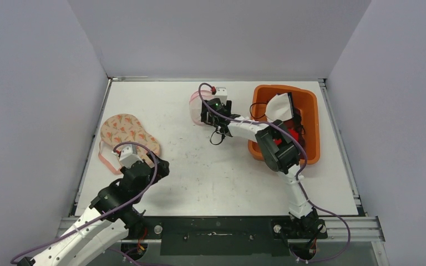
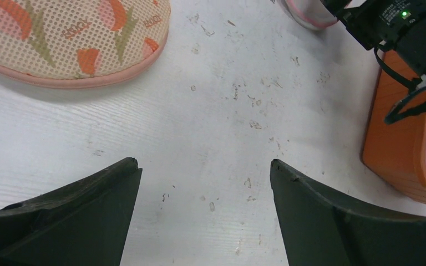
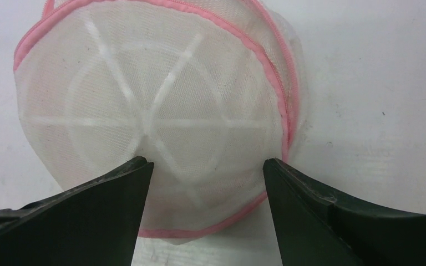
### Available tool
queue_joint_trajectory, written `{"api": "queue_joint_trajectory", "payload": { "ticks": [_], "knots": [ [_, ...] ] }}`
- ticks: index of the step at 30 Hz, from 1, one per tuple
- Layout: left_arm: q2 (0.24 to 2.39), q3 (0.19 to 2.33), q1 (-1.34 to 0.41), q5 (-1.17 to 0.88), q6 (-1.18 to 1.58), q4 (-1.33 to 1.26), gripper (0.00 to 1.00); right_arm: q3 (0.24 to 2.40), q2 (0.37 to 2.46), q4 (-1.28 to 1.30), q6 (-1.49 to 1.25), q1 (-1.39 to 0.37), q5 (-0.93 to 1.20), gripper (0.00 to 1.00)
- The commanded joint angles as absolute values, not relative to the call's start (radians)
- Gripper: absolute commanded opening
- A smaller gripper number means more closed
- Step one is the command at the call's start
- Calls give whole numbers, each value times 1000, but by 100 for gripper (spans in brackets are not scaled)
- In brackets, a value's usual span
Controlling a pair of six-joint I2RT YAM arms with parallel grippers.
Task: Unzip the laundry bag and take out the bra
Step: Move the laundry bag to the center of the board.
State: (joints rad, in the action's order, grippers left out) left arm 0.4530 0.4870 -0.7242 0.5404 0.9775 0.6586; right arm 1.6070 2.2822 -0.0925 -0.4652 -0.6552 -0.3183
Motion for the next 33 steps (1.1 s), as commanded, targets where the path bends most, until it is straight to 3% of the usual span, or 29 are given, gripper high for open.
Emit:
{"api": "queue_joint_trajectory", "payload": {
  "ticks": [1,6,16,22,33],
  "knots": [
    [426,538,-717,604,1022,696,86,1564,2117,-31,-476,-697,-231,79],
    [401,566,-716,615,1002,721,95,1433,1959,-102,-497,-771,-119,85],
    [338,603,-716,651,994,779,97,1307,1904,-179,-551,-822,-21,87],
    [304,648,-716,761,1032,860,97,1282,1995,-449,-756,-847,334,88],
    [268,660,-716,779,1043,896,97,1492,2244,-477,-962,-920,401,89]
  ]
}}
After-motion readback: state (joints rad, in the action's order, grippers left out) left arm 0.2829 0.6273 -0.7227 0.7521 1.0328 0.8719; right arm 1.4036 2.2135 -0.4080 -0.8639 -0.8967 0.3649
